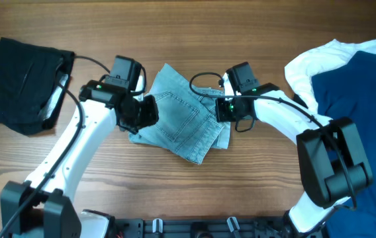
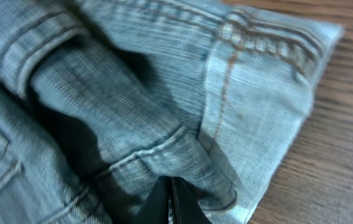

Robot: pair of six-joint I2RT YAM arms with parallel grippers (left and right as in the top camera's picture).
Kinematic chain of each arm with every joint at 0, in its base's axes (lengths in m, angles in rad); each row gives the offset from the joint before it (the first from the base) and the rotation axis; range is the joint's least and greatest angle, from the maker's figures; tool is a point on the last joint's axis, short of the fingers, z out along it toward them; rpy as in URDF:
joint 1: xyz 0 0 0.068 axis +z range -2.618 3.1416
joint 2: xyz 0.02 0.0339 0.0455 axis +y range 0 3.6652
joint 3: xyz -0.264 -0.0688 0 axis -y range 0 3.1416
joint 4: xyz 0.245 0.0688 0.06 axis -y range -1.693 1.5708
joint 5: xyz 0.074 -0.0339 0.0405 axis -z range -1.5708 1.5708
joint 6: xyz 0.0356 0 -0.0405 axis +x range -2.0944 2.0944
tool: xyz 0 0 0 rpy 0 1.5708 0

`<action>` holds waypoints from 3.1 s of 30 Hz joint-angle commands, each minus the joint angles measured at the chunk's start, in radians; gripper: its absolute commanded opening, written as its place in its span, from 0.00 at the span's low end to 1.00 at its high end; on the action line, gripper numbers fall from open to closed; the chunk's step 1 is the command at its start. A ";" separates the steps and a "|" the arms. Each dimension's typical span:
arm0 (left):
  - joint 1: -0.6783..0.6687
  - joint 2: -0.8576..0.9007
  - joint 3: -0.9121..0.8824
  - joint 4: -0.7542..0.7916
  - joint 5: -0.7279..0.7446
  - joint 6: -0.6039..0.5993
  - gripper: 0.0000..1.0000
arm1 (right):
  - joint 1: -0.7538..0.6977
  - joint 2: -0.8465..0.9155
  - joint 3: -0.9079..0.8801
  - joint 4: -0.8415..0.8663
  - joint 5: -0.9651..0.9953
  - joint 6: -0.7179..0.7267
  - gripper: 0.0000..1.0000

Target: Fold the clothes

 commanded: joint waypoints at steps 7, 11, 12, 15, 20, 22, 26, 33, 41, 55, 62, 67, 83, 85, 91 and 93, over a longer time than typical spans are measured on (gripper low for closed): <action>0.004 0.092 -0.232 0.161 -0.079 -0.051 0.14 | -0.008 0.090 -0.025 -0.214 0.027 0.089 0.04; 0.007 0.163 -0.249 0.309 -0.165 -0.100 0.13 | 0.020 0.088 -0.024 -0.254 -0.066 0.011 0.04; 0.013 0.178 -0.249 0.371 -0.172 -0.100 0.12 | 0.029 0.085 -0.024 -0.256 -0.071 -0.008 0.04; 0.039 0.201 -0.249 0.583 -0.188 -0.092 0.12 | 0.056 0.043 -0.024 -0.246 -0.029 -0.090 0.04; 0.077 0.184 -0.179 0.654 -0.177 -0.076 0.15 | 0.057 -0.097 -0.021 -0.180 0.069 -0.087 0.05; 0.082 0.174 -0.138 0.601 -0.164 -0.072 0.16 | 0.057 -0.151 -0.022 -0.131 0.057 -0.087 0.05; 0.080 0.149 -0.092 0.496 -0.098 -0.033 0.23 | 0.058 -0.183 -0.022 -0.018 -0.058 -0.154 0.04; 0.082 0.103 -0.089 0.347 -0.092 0.031 0.27 | 0.059 -0.120 -0.036 -0.036 -0.089 -0.151 0.50; 0.082 0.103 -0.089 0.328 -0.092 0.041 0.32 | 0.060 -0.016 -0.044 -0.046 -0.164 -0.173 0.57; 0.082 0.103 -0.089 0.330 -0.115 0.049 0.38 | 0.010 -0.250 -0.032 -0.094 0.017 -0.137 0.04; 0.082 0.103 -0.089 0.331 -0.137 0.048 0.39 | 0.003 -0.227 -0.041 -0.124 0.121 -0.100 0.06; 0.082 0.103 -0.089 0.322 -0.136 0.048 0.42 | 0.003 -0.163 -0.041 -0.106 0.171 -0.079 0.04; 0.082 0.103 -0.089 0.302 -0.087 0.048 0.61 | -0.003 -0.393 0.121 -0.192 0.401 -0.053 0.04; 0.081 0.103 -0.089 0.303 -0.087 0.048 0.61 | -0.019 -0.390 0.120 -0.204 0.427 -0.049 0.04; 0.082 0.104 -0.089 0.306 -0.088 0.048 0.61 | -0.109 -0.370 0.119 -0.195 0.452 -0.050 0.04; 0.081 0.104 -0.089 0.306 -0.088 0.048 0.61 | -0.146 -0.359 0.118 -0.200 0.463 -0.032 0.04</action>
